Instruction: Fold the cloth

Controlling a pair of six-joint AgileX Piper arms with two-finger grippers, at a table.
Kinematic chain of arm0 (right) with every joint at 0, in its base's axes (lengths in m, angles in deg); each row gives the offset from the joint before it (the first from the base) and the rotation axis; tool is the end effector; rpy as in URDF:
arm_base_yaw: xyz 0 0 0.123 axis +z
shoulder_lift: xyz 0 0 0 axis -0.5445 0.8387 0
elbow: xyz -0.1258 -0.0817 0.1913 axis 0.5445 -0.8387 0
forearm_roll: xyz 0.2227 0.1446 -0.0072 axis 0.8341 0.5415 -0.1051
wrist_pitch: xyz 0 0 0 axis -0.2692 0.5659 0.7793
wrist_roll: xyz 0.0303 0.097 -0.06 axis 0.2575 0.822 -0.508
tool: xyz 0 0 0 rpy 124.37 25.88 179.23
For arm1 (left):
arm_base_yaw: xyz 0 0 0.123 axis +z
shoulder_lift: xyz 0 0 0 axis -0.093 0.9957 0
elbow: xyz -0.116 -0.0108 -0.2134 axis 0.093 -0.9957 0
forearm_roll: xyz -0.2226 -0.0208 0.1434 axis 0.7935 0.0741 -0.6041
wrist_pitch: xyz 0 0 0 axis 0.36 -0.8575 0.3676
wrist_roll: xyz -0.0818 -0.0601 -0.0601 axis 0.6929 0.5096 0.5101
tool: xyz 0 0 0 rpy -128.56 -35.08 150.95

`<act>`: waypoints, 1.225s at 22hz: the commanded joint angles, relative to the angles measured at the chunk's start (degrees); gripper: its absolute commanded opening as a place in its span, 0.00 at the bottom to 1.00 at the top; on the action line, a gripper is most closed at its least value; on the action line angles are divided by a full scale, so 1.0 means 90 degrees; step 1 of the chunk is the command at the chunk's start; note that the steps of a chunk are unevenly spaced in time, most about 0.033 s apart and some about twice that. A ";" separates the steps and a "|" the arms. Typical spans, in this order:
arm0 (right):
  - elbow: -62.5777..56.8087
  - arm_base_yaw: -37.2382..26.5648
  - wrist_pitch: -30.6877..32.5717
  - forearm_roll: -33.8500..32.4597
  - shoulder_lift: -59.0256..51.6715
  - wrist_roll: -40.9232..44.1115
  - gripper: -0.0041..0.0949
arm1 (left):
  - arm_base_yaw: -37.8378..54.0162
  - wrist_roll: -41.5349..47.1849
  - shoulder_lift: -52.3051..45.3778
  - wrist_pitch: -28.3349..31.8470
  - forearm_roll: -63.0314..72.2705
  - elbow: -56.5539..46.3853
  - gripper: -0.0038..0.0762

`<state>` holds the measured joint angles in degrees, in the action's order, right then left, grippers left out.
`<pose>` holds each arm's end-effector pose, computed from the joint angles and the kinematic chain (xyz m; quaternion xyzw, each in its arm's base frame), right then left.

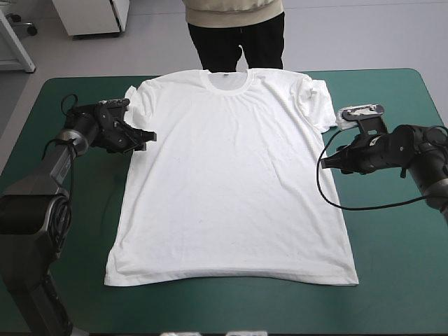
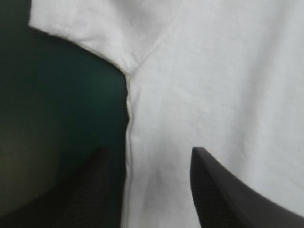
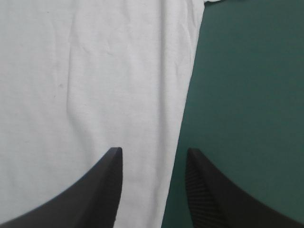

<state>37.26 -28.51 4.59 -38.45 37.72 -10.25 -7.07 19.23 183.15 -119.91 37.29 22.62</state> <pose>0.3281 0.0461 0.2617 -0.1192 0.9426 0.0762 0.3026 0.4383 -0.0278 0.1643 0.0009 0.9714 -0.0700 0.2267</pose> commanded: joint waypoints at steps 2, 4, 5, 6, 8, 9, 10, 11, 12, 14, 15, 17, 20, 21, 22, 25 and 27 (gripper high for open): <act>0.0209 -0.0041 -0.0230 -0.0007 -0.0172 -0.0063 0.45 | -0.0031 0.0063 0.0096 -0.0049 -0.0050 0.0370 0.52; 0.0209 -0.0041 -0.0230 -0.0021 -0.0172 -0.0063 0.45 | -0.0045 0.0051 0.0190 -0.0153 -0.0061 0.0370 0.52; 0.0209 -0.0041 -0.0230 -0.0033 -0.0172 -0.0074 0.45 | -0.0045 0.0035 0.0241 -0.0223 -0.0078 0.0370 0.51; 0.0209 -0.0041 -0.0230 -0.0031 -0.0172 -0.0074 0.45 | -0.0045 -0.0048 0.0273 -0.0287 -0.0078 0.0370 0.49; 0.0209 -0.0041 -0.0230 -0.0044 -0.0172 -0.0074 0.45 | -0.0056 -0.0120 0.0285 -0.0387 -0.0079 0.0370 0.37; 0.0209 -0.0041 -0.0230 -0.0044 -0.0172 -0.0074 0.45 | -0.0056 -0.0135 0.0285 -0.0413 -0.0184 0.0370 0.20; 0.0209 -0.0041 -0.0230 -0.0044 -0.0172 -0.0074 0.45 | -0.0056 -0.0148 0.0285 -0.0413 -0.0216 0.0370 0.10; 0.0209 -0.0041 -0.0243 -0.0044 -0.0172 -0.0074 0.45 | -0.0056 -0.0278 0.0285 -0.0413 -0.0216 0.0370 0.04; 0.0222 -0.0041 -0.0270 -0.0044 -0.0145 -0.0108 0.45 | -0.0056 -0.0278 0.0285 -0.0388 -0.0216 0.0370 0.04; 0.0310 -0.0041 -0.0297 -0.0044 0.0053 -0.0224 0.45 | -0.0056 -0.0278 0.0285 -0.0388 -0.0171 0.0370 0.04; 0.0456 -0.0041 -0.0282 -0.0044 0.0282 -0.0259 0.45 | -0.0056 -0.0278 0.0285 -0.0388 -0.0161 0.0370 0.04; 0.0847 -0.0041 -0.0224 -0.0044 0.0775 -0.0304 0.52 | -0.0056 -0.0278 0.0285 -0.0411 -0.0161 0.0370 0.04; 0.1649 -0.0041 -0.0160 -0.0044 0.1600 -0.0303 0.59 | -0.0056 -0.0278 0.0285 -0.0457 -0.0161 0.0370 0.04; 0.1896 -0.0041 -0.0097 -0.0044 0.1856 -0.0303 0.59 | -0.0056 -0.0278 0.0285 -0.0460 -0.0161 0.0370 0.04; 0.2149 -0.0041 -0.0018 -0.0044 0.2151 -0.0303 0.59 | -0.0056 -0.0278 0.0285 -0.0460 -0.0161 0.0370 0.04; 0.2512 -0.0041 0.0140 -0.0044 0.2655 -0.0303 0.59 | -0.0056 -0.0278 0.0285 -0.0471 -0.0161 0.0370 0.04; 0.2780 -0.0041 0.0156 -0.0044 0.3089 -0.0303 0.59 | -0.0056 -0.0289 0.0285 -0.0471 -0.0161 0.0370 0.04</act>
<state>58.58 -28.51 6.61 -39.14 65.35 -12.29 -7.02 16.58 187.25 -122.63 34.12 25.25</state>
